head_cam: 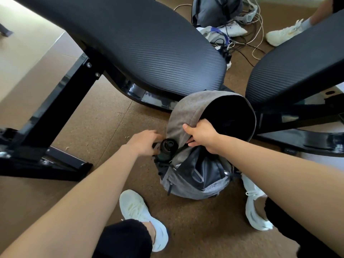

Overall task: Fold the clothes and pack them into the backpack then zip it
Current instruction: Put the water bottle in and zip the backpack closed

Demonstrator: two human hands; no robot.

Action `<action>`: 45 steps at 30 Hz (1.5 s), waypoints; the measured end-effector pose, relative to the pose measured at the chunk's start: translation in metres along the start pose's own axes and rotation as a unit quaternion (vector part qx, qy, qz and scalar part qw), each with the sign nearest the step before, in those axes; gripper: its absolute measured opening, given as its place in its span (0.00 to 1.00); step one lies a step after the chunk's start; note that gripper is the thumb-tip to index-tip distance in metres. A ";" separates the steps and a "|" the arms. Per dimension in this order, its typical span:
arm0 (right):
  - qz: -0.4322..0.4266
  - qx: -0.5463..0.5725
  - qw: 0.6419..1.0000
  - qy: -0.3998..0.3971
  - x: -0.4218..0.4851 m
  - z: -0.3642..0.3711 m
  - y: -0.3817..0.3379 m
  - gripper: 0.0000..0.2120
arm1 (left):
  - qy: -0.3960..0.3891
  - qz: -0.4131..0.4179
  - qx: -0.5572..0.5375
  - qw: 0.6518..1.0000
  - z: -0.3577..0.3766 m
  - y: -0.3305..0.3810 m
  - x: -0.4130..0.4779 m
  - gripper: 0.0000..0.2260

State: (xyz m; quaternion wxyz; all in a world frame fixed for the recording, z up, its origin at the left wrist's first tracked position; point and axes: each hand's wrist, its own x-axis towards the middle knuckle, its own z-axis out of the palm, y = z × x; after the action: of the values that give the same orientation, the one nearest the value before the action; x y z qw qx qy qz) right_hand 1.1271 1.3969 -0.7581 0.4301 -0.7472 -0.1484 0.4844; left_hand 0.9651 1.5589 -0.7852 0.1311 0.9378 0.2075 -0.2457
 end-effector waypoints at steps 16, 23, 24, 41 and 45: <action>-0.020 0.019 1.000 0.013 -0.004 0.000 0.007 0.11 | 0.032 -0.052 -0.093 0.994 0.014 0.009 0.025 0.30; -0.038 0.073 0.996 0.029 0.000 0.013 0.001 0.06 | 0.014 -0.004 -0.081 0.997 0.023 0.006 0.024 0.33; -0.040 0.074 0.996 0.029 0.001 0.013 0.003 0.05 | 0.028 -0.031 -0.081 0.996 0.024 0.005 0.025 0.33; -0.023 0.052 0.998 -0.002 -0.002 0.007 0.000 0.16 | -0.028 -0.097 -0.145 0.984 0.035 0.006 0.018 0.33; -0.043 -0.034 0.998 -0.023 -0.005 -0.002 0.000 0.15 | -0.001 -0.062 -0.070 0.996 0.031 0.008 0.007 0.33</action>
State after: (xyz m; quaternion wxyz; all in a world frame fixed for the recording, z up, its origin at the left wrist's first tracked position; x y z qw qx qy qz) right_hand 1.1264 1.3929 -0.7544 0.4211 -0.7434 -0.2063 0.4770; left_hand 0.9615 1.5430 -0.8137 0.1812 0.9113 0.2816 -0.2396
